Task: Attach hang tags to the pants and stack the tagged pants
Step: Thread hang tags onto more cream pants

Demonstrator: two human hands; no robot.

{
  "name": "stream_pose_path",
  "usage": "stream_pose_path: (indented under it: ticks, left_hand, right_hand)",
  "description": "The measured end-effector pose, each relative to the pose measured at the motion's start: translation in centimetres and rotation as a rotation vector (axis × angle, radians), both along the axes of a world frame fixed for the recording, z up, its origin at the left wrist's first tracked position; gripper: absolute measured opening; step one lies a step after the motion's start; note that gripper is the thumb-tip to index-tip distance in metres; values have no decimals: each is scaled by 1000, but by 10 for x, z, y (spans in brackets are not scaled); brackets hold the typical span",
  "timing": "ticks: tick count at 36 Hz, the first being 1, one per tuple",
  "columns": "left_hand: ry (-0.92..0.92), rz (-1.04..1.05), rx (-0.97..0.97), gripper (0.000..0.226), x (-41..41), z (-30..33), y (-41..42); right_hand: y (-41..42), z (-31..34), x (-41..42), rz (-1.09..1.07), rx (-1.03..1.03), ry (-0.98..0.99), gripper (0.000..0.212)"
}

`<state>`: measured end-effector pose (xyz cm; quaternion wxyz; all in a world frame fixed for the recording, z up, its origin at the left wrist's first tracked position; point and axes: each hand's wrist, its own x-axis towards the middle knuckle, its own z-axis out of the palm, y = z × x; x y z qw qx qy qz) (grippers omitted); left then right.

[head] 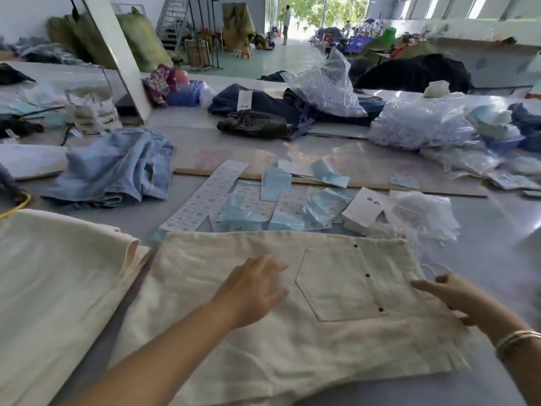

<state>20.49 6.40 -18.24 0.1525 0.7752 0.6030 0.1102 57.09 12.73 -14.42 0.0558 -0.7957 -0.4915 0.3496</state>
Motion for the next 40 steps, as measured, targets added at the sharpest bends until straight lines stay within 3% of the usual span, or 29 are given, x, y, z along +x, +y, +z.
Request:
stream_pose_path:
  ticks: [4, 7, 10, 12, 13, 15, 17, 18, 20, 23, 27, 31, 35, 40]
  left_hand:
    - [93, -19, -26, 61, 23, -29, -11]
    - [202, -43, 47, 64, 22, -45, -22]
    - [166, -44, 32, 61, 22, -40, -22]
    - [4, -25, -2, 49, 27, -28, -19]
    - [-205, -2, -38, 40, 32, -22, -18]
    - [-836, 120, -216, 27, 45, -5, -20]
    - [-1328, 247, -460, 34, 57, 6, -23]
    - [-1450, 266, -546, 44, 62, 5, -22]
    - [-1557, 317, -622, 58, 67, 0, -22]
    - [-1700, 400, -658, 58, 65, -10, -29]
    - [-1769, 354, -683, 47, 61, -16, -32]
    - [-1781, 346, -707, 47, 58, -15, -33]
    - [-1817, 345, -681, 44, 58, -16, -34]
    - [-1881, 401, -608, 49, 58, -19, -32]
  right_hand:
    - [4, 6, 1, 2, -117, 201, 36]
    - [-2, 22, -4, -24, -150, 446, 50]
    - [-7, 44, -21, 96, -105, 592, 55]
    - [-13, 58, -44, 225, -91, 712, 52]
    - [-18, 64, -60, 307, -78, 738, 50]
    - [-29, 68, -94, 452, -11, 690, 46]
    - [-40, 59, -131, 497, 82, 633, 49]
    - [-46, 50, -148, 484, 131, 624, 50]
    - [-58, 28, -174, 423, 215, 636, 49]
    - [-68, -6, -188, 328, 280, 713, 46]
    - [-65, -25, -180, 186, 295, 951, 32]
    - [-65, -28, -178, 165, 314, 991, 18]
    - [-63, -33, -172, 60, 368, 1022, 23]
    - [-60, -36, -164, -128, 378, 1222, 28]
